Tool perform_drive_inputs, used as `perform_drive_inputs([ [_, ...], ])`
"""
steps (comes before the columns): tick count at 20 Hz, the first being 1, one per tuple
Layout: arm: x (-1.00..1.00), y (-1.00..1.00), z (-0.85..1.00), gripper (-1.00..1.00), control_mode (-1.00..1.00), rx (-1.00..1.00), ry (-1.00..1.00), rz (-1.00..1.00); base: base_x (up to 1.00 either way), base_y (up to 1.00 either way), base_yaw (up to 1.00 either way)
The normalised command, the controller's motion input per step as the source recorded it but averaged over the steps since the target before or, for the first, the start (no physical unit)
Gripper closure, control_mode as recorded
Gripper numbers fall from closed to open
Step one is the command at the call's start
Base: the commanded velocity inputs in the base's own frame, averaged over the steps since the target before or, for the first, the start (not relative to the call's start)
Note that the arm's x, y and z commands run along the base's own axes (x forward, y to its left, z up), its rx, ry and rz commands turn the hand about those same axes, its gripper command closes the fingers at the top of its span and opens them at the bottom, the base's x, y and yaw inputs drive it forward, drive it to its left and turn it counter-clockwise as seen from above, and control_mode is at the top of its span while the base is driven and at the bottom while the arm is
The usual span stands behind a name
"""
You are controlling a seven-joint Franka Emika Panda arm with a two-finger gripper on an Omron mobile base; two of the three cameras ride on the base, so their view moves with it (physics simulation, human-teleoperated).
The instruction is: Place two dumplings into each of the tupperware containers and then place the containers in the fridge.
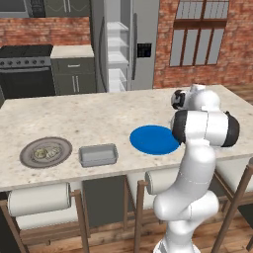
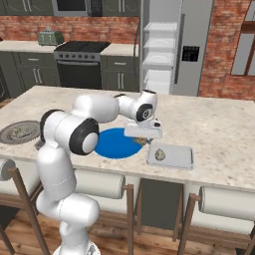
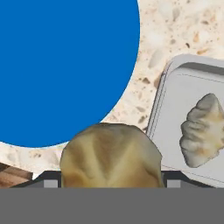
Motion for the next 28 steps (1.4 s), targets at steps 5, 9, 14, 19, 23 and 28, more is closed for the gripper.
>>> perform_drive_inputs([
  [5, 0.0, -0.84, 0.08, 1.0, -1.0, 0.01, 0.05, -0.09, 0.0, 0.0, 0.0],
  [9, 0.04, -0.8, 0.0, 1.0, -1.0, 0.04, 0.01, -0.09, 0.0, 0.0, 0.0],
  [14, 0.24, -0.58, -0.06, 1.0, -1.0, 0.03, 0.0, -0.05, 0.0, 0.0, 0.0],
  [19, 0.38, -0.43, -0.47, 1.0, -1.0, 0.01, 0.0, -0.01, 0.0, 0.0, 0.0],
  [23, 0.33, -0.3, -0.58, 1.0, -1.0, 0.0, 0.0, -0.01, 0.0, 0.0, 0.0],
  [28, 0.03, -0.1, -0.63, 1.0, -1.0, 0.0, 0.0, -0.01, 0.0, 0.0, 0.0],
])
